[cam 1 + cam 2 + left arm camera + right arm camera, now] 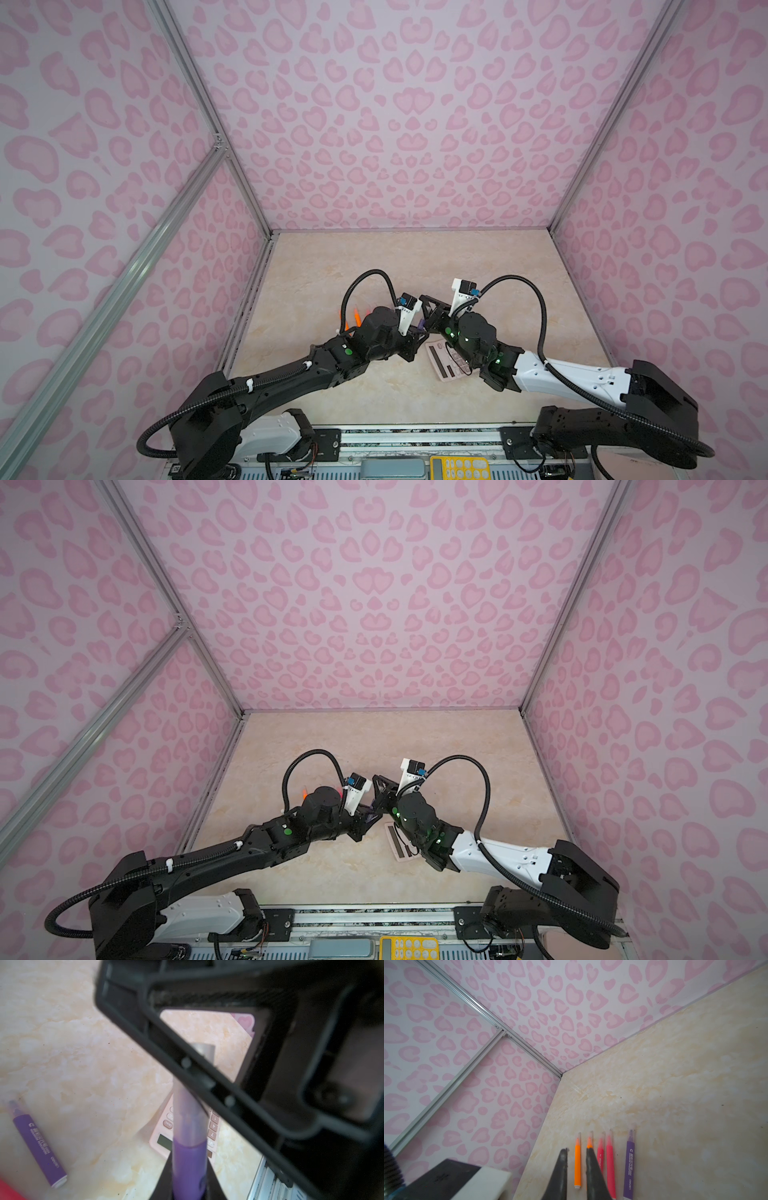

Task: Insert the pens into the pen caps
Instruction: 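Press the cap down onto the purple pen tip with the right gripper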

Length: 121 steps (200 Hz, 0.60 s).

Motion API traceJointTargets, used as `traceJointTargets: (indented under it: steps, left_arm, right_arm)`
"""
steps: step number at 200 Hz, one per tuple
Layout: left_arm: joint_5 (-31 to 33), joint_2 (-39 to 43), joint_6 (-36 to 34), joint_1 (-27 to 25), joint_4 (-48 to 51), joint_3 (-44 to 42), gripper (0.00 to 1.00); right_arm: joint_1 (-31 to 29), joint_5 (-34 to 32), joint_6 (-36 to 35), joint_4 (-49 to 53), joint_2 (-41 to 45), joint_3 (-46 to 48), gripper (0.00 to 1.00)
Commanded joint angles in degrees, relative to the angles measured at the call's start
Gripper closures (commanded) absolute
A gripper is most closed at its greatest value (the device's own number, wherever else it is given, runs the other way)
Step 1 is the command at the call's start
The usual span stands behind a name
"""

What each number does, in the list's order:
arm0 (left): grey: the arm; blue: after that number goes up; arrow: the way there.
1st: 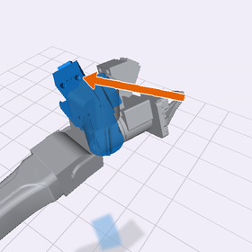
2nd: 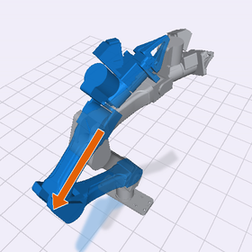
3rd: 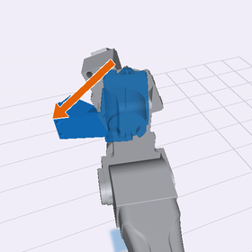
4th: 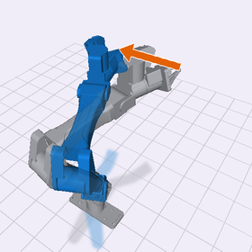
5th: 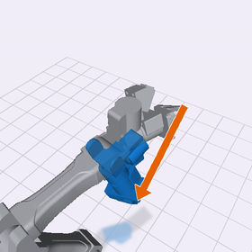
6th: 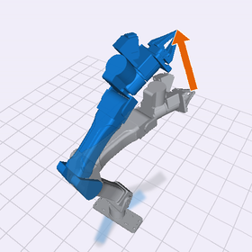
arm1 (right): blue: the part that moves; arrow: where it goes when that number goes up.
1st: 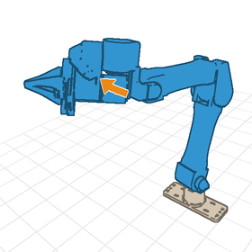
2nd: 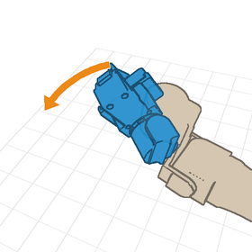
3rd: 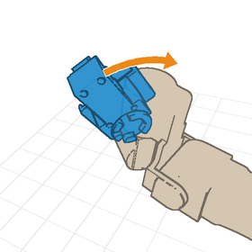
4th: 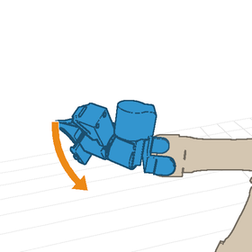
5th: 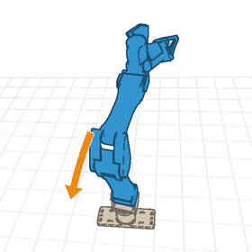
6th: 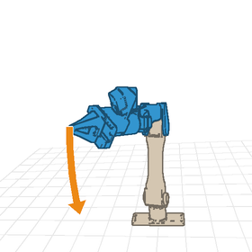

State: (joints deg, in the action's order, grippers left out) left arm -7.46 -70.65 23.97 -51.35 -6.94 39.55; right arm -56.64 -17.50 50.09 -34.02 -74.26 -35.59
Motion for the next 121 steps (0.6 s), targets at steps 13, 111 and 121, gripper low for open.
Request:
traceJointTargets:
  steps: [13, 111, 121]
  left_arm:
    - [9.0, 2.2, 3.4, 1.9, -8.5, -1.0, 0.97]
    - [10.8, 10.1, 6.1, 8.1, -7.6, -5.1, 0.97]
    - [11.0, 10.3, 6.0, 8.2, -7.4, -5.0, 0.97]
  right_arm:
    - [-3.4, 7.1, 0.2, 0.2, -3.5, -1.0, 1.00]
    - [-7.7, 5.2, 0.4, -1.1, -7.2, -1.7, 1.00]
    - [-7.9, 5.0, 0.3, -0.9, -7.1, -1.7, 1.00]
